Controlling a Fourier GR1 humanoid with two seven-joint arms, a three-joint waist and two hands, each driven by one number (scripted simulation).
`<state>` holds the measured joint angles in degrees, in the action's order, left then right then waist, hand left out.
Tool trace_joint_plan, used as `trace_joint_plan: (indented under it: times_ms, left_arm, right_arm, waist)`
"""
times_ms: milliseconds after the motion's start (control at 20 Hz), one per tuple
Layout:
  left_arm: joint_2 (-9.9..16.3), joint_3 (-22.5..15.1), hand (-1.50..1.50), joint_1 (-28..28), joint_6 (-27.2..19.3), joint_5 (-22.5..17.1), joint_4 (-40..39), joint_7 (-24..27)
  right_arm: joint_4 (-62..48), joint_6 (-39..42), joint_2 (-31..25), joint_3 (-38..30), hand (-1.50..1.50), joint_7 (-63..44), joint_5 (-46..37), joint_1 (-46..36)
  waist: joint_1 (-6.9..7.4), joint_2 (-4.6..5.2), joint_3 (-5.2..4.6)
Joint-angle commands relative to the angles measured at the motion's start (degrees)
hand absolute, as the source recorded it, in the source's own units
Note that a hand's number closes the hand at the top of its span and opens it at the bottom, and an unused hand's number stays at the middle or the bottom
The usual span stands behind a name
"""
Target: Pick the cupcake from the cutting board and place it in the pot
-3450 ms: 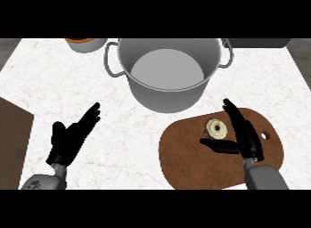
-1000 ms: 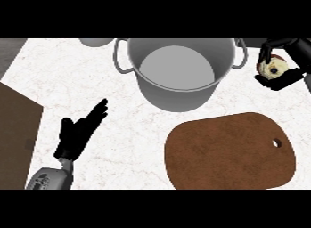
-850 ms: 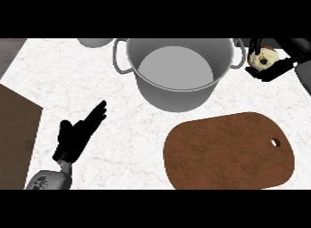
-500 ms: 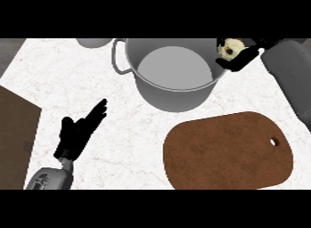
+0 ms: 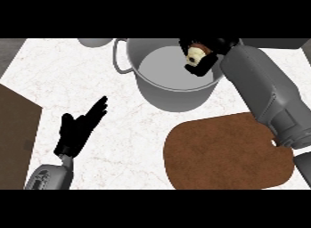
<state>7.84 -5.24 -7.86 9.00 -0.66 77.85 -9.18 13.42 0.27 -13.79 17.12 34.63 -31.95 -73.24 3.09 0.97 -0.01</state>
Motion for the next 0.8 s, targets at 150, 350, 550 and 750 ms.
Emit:
trace_joint_plan:
  times_ms: [150,350,550,750]
  left_arm:
    - [-0.97,-1.01,0.0,1.32,0.17,1.05,-2.22,2.3]
    - [-1.55,-0.95,0.0,0.11,-0.14,0.92,-2.43,1.62]
    - [-0.87,-0.79,0.0,1.02,-0.35,1.07,0.64,1.44]
    - [1.34,0.27,0.0,1.04,1.86,0.14,1.19,0.39]
  right_arm:
    - [-4.42,-9.48,5.4,8.7,1.5,-9.43,-11.18,-2.67]
    - [-10.65,-0.72,11.99,11.96,1.5,-18.64,-14.21,-3.09]
    - [-13.24,5.28,11.32,11.72,-1.5,-24.45,-14.44,-3.43]
    - [-11.49,4.92,11.86,7.89,-1.5,-18.55,-10.95,-2.91]
  waist:
    - [0.25,0.25,-0.06]
    - [0.55,0.26,-0.13]
    - [1.17,0.49,-0.04]
    - [0.88,0.53,0.04]
